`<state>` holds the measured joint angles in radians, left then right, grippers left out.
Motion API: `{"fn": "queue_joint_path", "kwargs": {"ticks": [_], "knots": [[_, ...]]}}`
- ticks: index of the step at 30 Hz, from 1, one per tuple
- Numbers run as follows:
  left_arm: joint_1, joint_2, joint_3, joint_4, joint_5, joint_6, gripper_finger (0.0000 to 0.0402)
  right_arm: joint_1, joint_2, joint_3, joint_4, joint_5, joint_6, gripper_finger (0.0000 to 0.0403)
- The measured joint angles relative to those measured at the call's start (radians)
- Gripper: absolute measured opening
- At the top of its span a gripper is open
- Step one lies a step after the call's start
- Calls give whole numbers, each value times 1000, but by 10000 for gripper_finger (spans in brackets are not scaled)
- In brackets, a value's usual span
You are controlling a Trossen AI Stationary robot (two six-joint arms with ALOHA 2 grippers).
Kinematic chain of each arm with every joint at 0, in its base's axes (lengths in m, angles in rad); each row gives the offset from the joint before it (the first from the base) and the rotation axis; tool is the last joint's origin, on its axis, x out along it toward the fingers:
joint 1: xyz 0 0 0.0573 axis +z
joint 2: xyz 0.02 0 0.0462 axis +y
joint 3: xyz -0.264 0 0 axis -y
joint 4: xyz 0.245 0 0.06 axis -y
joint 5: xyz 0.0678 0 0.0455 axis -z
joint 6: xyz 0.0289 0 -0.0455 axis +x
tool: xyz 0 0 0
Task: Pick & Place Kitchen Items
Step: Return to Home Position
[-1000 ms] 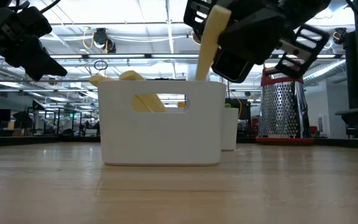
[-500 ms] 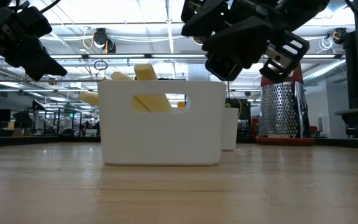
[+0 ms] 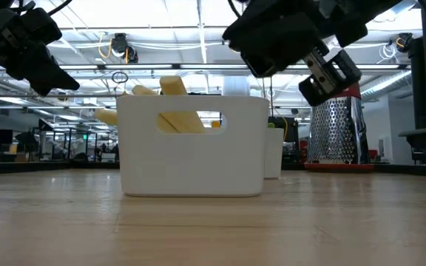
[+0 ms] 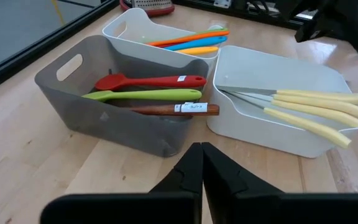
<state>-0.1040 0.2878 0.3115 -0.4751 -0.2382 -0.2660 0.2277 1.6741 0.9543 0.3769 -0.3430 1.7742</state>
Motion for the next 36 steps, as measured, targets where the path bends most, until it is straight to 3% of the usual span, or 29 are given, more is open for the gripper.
{"fn": "queue_joint_path", "kwargs": {"ticks": [3,11,17,27,36], "knots": [[0,0,0,0,0,0,3,4,-5,0,11,32,-83,6],[0,0,0,6,1,1,10,-10,-90,-1,-61,85,-260,2],[0,0,0,8,4,1,9,-39,-211,0,-259,123,-448,1],[0,0,0,38,17,-12,12,-57,-445,0,-482,277,-824,1],[0,0,0,39,-69,-113,15,-58,-610,0,-693,321,-1020,2]]}}
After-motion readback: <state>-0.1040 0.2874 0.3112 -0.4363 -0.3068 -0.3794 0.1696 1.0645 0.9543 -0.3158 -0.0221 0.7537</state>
